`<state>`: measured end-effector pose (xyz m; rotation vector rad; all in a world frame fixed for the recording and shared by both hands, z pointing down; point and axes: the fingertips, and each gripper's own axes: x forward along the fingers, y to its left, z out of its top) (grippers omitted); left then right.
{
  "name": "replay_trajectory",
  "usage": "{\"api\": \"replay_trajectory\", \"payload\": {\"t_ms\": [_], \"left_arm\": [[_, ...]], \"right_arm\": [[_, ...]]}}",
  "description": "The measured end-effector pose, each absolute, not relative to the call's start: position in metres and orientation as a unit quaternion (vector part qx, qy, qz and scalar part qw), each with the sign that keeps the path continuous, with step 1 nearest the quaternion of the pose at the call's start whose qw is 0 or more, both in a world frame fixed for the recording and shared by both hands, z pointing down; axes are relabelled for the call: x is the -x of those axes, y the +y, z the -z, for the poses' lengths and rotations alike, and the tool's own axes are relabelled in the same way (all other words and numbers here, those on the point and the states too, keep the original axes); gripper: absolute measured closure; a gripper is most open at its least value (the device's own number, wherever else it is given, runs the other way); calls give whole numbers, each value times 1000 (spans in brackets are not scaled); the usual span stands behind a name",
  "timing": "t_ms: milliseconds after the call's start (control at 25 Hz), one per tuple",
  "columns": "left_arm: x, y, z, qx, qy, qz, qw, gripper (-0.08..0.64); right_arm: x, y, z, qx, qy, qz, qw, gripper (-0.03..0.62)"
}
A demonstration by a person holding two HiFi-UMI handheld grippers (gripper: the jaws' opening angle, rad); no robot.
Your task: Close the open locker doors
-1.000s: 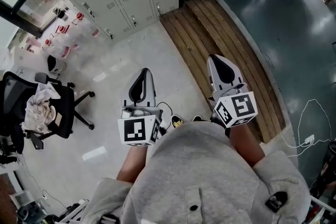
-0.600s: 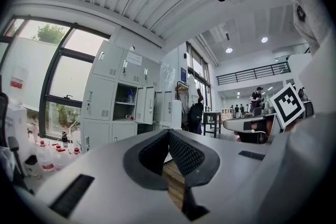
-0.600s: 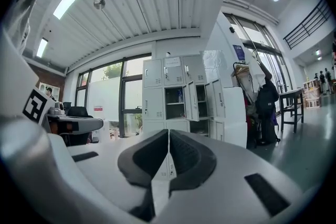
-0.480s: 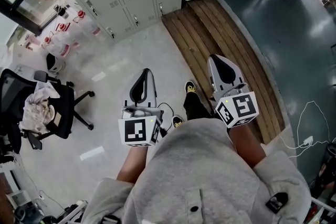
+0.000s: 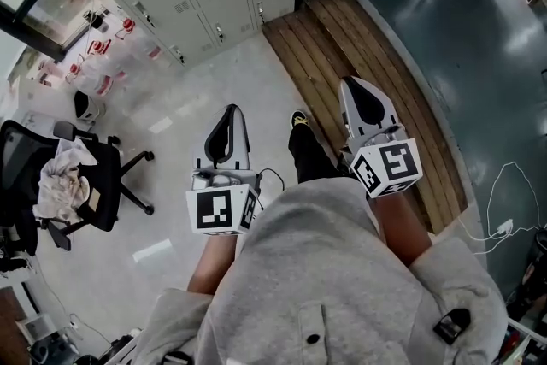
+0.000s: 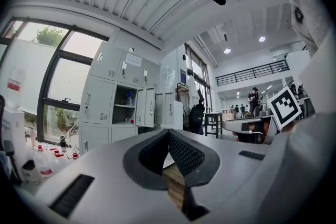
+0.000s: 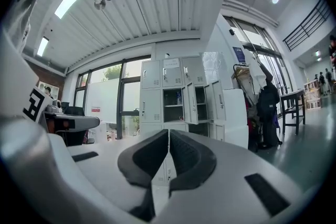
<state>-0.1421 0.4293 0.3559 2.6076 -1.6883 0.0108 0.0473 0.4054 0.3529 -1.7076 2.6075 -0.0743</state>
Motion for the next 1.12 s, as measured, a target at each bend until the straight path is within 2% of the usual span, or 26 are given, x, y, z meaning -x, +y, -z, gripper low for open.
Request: {"api": "replay_trajectory", "payload": {"t_ms": [280,1120], "left_arm": [[122,366,-365,-847,-531,-11,13,549],[92,156,-368,-840,-540,-29,43,549]], "right_arm": [[-68,338,-369,558,829,32,16,557],[-111,135,-380,556,829,62,-26,557]]}}
